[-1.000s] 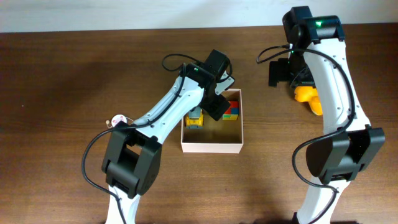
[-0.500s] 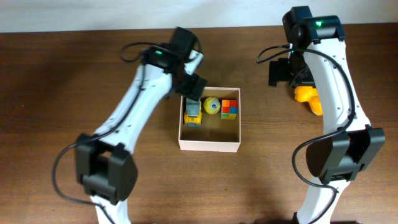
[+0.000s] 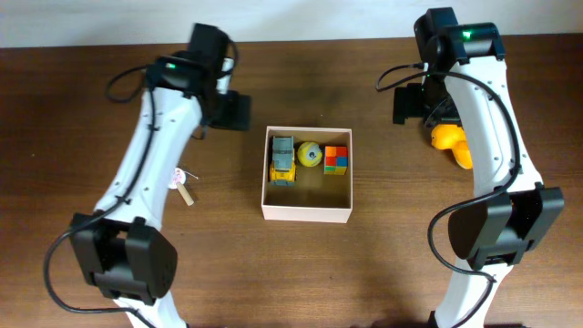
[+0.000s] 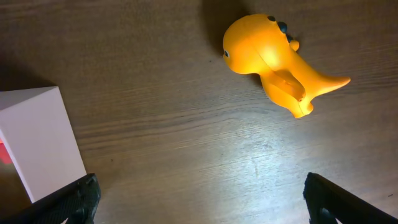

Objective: Pack container
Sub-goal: 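Raise the left gripper and move it back to the left side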

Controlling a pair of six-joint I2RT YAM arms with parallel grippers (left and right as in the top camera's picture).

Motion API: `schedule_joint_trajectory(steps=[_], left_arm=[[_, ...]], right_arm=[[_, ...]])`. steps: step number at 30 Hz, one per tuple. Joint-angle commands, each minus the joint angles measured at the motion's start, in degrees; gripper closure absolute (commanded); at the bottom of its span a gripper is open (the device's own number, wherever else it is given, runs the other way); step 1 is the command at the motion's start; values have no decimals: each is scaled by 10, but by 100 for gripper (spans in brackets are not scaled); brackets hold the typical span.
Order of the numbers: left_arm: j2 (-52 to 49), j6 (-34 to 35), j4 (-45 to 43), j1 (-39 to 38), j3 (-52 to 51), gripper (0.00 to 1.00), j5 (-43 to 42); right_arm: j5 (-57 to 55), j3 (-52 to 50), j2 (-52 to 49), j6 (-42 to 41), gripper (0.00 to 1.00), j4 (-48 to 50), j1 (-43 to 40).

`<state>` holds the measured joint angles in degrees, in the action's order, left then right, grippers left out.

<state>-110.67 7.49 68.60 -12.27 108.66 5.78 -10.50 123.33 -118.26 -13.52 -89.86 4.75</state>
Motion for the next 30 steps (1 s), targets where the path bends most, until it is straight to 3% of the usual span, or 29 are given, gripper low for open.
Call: schedule_joint_trajectory(steps=[1,13,28,30], left_arm=[[10,39,9,51,8,1,20],[9,38,20,175,-28,1,20],[9,38,21,190,-31,1,20],[9,38,17,190,-31,1,23]], right_arm=[[-7,10,16,-3,1,3,1],[-7,10,16,-16,1,26,-19],[36,10,14,13,1,19,-214],[64,10,8,48,1,23,-231]])
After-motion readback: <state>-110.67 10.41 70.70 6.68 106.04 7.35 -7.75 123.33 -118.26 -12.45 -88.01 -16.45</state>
